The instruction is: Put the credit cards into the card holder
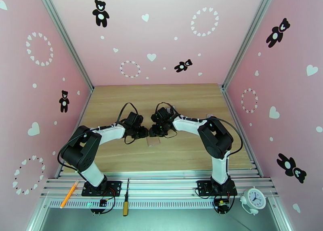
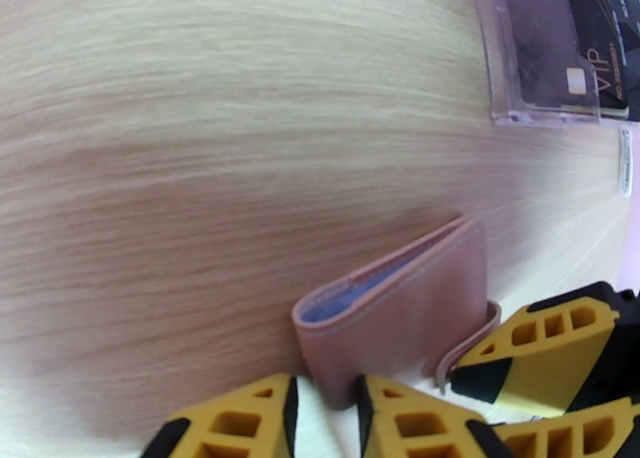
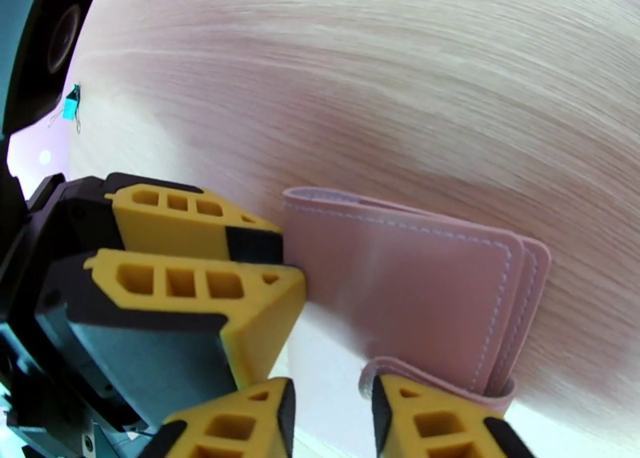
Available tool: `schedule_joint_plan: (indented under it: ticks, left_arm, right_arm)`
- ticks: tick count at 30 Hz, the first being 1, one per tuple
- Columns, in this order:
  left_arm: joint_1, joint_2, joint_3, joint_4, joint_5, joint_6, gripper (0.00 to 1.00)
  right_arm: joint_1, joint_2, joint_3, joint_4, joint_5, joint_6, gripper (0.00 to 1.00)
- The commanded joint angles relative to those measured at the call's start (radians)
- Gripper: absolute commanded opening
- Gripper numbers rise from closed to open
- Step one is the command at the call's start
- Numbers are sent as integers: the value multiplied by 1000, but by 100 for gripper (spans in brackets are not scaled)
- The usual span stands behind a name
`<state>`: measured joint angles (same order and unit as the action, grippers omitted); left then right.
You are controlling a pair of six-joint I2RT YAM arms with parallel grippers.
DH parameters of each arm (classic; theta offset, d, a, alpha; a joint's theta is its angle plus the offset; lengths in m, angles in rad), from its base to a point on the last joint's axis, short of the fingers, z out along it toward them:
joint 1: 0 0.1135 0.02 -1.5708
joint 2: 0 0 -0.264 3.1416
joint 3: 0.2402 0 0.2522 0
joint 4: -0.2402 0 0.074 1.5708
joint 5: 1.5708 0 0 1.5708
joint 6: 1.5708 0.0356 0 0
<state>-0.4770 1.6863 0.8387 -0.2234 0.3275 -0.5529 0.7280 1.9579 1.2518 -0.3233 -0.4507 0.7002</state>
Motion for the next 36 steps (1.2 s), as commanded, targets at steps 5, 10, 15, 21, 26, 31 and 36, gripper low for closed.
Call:
schedule_joint_plan:
  ticks: [5,10,15,21,26,31,36]
  left_arm:
    - [33,22,-7,19,28,2,29]
    - [37,24,-4,16,27,4,29]
    - [37,28,12,13,31,4,29]
    - [37,40,21,10,33,8,28]
    - [37,45,23,9,29,13,28]
    - [38,48,25,10,25,16,28]
    - [37,71,43,-6,-1,38,29]
  right_arm:
    - [-11,-68,-32,-35,67,27,22]
    - [-11,-55,-28,-20,49,35,4]
    - [0,-35,-16,-6,34,41,0]
    - [8,-7,0,3,31,45,0]
    - [10,15,11,4,33,47,0]
    - [9,62,19,-1,33,42,0]
    - [8,54,11,-7,39,40,0]
